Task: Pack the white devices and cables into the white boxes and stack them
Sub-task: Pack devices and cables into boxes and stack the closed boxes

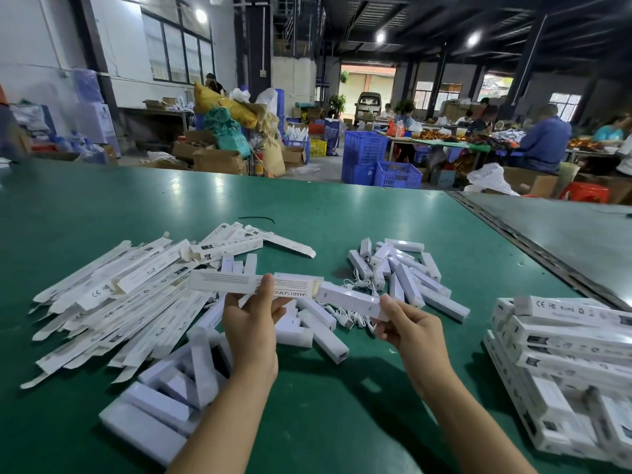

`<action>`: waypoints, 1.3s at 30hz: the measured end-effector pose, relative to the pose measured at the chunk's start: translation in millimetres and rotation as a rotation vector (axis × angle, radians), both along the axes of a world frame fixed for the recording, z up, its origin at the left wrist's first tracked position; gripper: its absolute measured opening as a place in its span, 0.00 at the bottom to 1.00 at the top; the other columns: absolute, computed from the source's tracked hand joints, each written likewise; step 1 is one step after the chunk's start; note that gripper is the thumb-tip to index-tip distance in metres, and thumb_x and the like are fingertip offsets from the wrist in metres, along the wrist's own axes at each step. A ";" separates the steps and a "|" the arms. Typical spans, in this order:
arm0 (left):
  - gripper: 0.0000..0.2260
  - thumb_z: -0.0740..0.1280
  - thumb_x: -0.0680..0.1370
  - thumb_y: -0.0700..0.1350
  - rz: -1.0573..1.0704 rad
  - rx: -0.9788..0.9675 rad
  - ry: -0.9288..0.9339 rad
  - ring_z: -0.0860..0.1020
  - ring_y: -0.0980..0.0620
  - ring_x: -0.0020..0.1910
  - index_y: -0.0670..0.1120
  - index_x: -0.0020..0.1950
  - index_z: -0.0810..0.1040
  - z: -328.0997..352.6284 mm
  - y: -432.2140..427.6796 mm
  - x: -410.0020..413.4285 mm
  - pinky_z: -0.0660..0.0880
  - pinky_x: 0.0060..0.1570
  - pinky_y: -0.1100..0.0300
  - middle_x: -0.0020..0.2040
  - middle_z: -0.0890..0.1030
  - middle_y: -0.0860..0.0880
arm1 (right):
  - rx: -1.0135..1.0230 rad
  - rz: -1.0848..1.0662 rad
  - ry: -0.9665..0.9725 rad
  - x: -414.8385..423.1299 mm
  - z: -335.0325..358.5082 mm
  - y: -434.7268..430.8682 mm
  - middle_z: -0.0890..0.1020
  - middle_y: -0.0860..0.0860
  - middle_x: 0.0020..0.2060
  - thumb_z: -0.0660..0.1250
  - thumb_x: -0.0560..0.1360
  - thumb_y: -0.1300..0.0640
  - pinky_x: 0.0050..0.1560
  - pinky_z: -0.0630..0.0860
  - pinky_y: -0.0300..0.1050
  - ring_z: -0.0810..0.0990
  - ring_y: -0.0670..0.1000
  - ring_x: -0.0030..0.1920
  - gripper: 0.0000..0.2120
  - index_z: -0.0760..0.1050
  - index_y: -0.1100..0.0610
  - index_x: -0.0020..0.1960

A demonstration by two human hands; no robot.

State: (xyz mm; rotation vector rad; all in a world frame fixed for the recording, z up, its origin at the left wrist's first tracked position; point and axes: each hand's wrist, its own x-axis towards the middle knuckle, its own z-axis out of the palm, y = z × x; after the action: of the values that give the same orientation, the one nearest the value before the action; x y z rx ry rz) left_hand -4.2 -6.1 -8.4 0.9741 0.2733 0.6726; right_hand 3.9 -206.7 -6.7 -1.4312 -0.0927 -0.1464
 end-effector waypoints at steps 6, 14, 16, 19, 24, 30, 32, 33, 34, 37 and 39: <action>0.07 0.70 0.78 0.45 -0.040 0.029 -0.013 0.85 0.54 0.39 0.52 0.54 0.75 0.2 -0.9 -0.7 0.79 0.35 0.65 0.41 0.86 0.56 | -0.079 0.015 0.052 -1.8 3.6 1.6 0.75 0.55 0.25 0.69 0.69 0.41 0.27 0.66 0.35 0.68 0.49 0.25 0.23 0.79 0.61 0.30; 0.17 0.75 0.71 0.48 -0.120 0.121 -0.013 0.86 0.49 0.38 0.47 0.57 0.76 -3.9 -14.5 -2.5 0.79 0.33 0.63 0.44 0.87 0.50 | -0.005 0.022 0.149 -3.3 -1.8 6.9 0.76 0.54 0.28 0.72 0.70 0.44 0.26 0.67 0.37 0.69 0.49 0.26 0.18 0.77 0.59 0.40; 0.21 0.75 0.67 0.50 -0.131 0.138 -0.025 0.86 0.48 0.39 0.46 0.56 0.77 -4.2 -17.9 -4.4 0.79 0.34 0.63 0.44 0.87 0.49 | 0.049 -0.006 0.149 -3.2 -2.3 8.7 0.78 0.54 0.28 0.73 0.67 0.43 0.25 0.69 0.37 0.71 0.49 0.26 0.21 0.73 0.59 0.44; 0.17 0.76 0.68 0.46 -0.153 0.207 -0.043 0.86 0.50 0.39 0.45 0.55 0.78 -6.1 -24.0 -6.8 0.79 0.35 0.63 0.44 0.87 0.49 | 0.050 -0.029 0.164 -4.1 -3.5 12.0 0.82 0.56 0.31 0.73 0.68 0.44 0.27 0.73 0.37 0.75 0.49 0.27 0.20 0.71 0.60 0.43; 0.16 0.76 0.66 0.49 -0.192 0.251 -0.046 0.86 0.52 0.42 0.49 0.52 0.78 -5.3 -31.1 -11.4 0.79 0.35 0.65 0.44 0.87 0.52 | -0.014 0.034 0.184 -9.1 -3.6 20.5 0.85 0.57 0.40 0.65 0.78 0.45 0.28 0.75 0.42 0.77 0.51 0.27 0.17 0.79 0.61 0.48; 0.18 0.76 0.65 0.51 -0.204 0.197 -0.035 0.86 0.49 0.42 0.49 0.52 0.78 -5.1 -30.1 -11.0 0.79 0.34 0.64 0.44 0.87 0.50 | 0.098 0.305 0.304 -12.3 0.7 21.0 0.73 0.52 0.27 0.60 0.72 0.33 0.23 0.61 0.37 0.65 0.48 0.22 0.31 0.77 0.58 0.60; 0.19 0.76 0.64 0.52 -0.227 0.196 -0.027 0.86 0.47 0.41 0.48 0.51 0.78 -6.5 -33.3 -11.1 0.79 0.33 0.64 0.44 0.87 0.48 | 0.157 0.502 0.359 -14.0 2.5 19.5 0.71 0.52 0.24 0.55 0.74 0.31 0.22 0.60 0.35 0.63 0.47 0.20 0.33 0.77 0.55 0.64; 0.20 0.76 0.64 0.53 -0.238 0.194 -0.022 0.86 0.46 0.41 0.48 0.52 0.78 -7.2 -34.6 -11.2 0.79 0.33 0.64 0.44 0.87 0.47 | 0.162 0.594 0.360 -13.8 3.1 18.3 0.72 0.52 0.23 0.52 0.75 0.30 0.21 0.61 0.35 0.63 0.47 0.19 0.34 0.77 0.53 0.64; 0.20 0.76 0.64 0.54 -0.245 0.189 -0.016 0.86 0.46 0.41 0.47 0.52 0.78 -7.6 -35.2 -11.0 0.79 0.33 0.63 0.44 0.87 0.47 | 0.161 0.660 0.343 -12.8 3.3 16.4 0.73 0.52 0.23 0.49 0.75 0.29 0.21 0.62 0.35 0.65 0.48 0.18 0.34 0.78 0.51 0.64; 0.20 0.75 0.66 0.53 -0.241 0.149 -0.013 0.86 0.45 0.41 0.47 0.54 0.78 -7.3 -32.5 -9.1 0.79 0.34 0.63 0.46 0.87 0.47 | 0.210 0.514 0.268 -6.2 1.7 9.2 0.73 0.52 0.23 0.51 0.74 0.29 0.23 0.63 0.35 0.66 0.49 0.19 0.35 0.82 0.53 0.58; 0.20 0.74 0.68 0.52 -0.212 0.116 -0.010 0.86 0.46 0.40 0.47 0.56 0.77 -6.5 -28.6 -7.0 0.78 0.33 0.63 0.46 0.87 0.48 | -0.058 0.113 0.135 1.8 -3.5 -0.7 0.75 0.49 0.25 0.60 0.74 0.32 0.26 0.65 0.39 0.69 0.49 0.24 0.26 0.84 0.52 0.47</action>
State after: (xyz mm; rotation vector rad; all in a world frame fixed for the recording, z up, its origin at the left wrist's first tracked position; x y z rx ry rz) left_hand -11.2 -34.7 -14.9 1.0927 0.1204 0.5038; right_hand 5.7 -207.5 -10.2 -1.4860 -0.0672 0.0456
